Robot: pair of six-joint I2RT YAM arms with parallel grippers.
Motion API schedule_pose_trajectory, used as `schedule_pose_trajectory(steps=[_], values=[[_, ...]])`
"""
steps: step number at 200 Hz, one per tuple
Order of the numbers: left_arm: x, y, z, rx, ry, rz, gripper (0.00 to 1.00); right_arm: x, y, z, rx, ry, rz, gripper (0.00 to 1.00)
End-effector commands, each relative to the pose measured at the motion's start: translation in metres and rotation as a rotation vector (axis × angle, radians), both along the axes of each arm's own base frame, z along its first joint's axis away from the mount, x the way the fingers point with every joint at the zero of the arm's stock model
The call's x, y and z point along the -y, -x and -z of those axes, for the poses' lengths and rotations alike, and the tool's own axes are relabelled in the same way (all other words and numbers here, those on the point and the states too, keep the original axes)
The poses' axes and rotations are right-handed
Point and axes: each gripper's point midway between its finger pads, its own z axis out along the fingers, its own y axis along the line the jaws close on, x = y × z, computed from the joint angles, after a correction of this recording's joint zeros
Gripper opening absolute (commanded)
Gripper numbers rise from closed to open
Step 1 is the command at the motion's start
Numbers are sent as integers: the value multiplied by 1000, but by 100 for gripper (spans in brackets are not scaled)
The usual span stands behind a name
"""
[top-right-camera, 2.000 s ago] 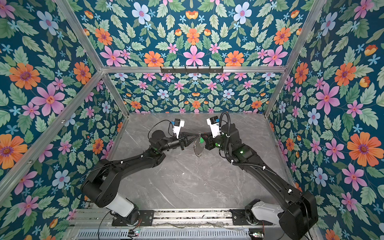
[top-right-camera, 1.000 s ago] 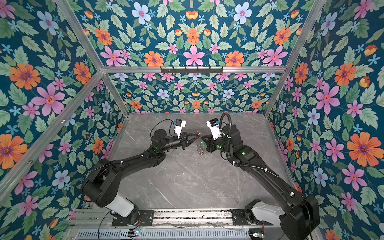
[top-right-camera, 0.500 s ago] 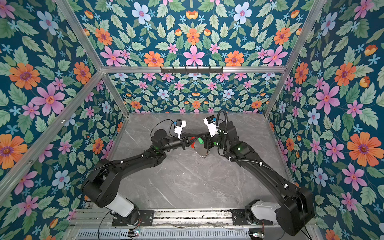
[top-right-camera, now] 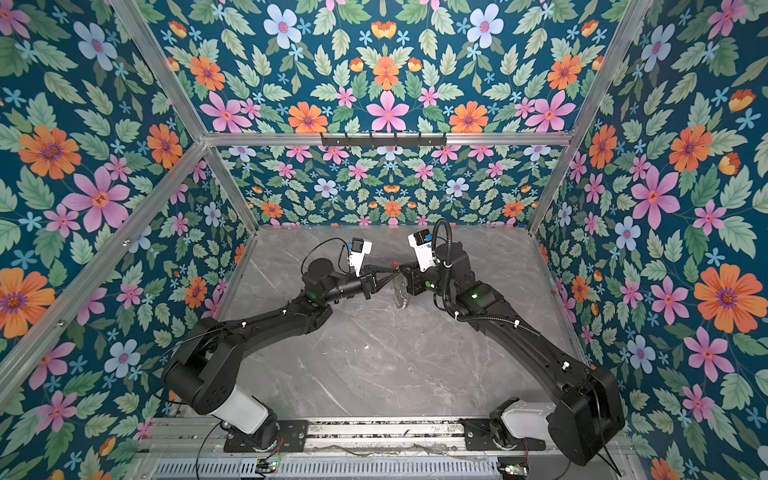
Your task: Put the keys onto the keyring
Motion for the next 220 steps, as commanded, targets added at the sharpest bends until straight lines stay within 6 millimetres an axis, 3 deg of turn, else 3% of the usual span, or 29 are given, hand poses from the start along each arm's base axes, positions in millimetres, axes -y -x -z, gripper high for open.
schedule_pose_trajectory(steps=[1,135,220], values=[[1,5,-14,50,32,26,0,4,-8,-3,31,3,42,0],[4,6,-12,29,35,45,0,-5,-8,-17,58,-29,21,0],[5,9,-18,39,45,57,0,4,-26,-4,27,5,128,0]])
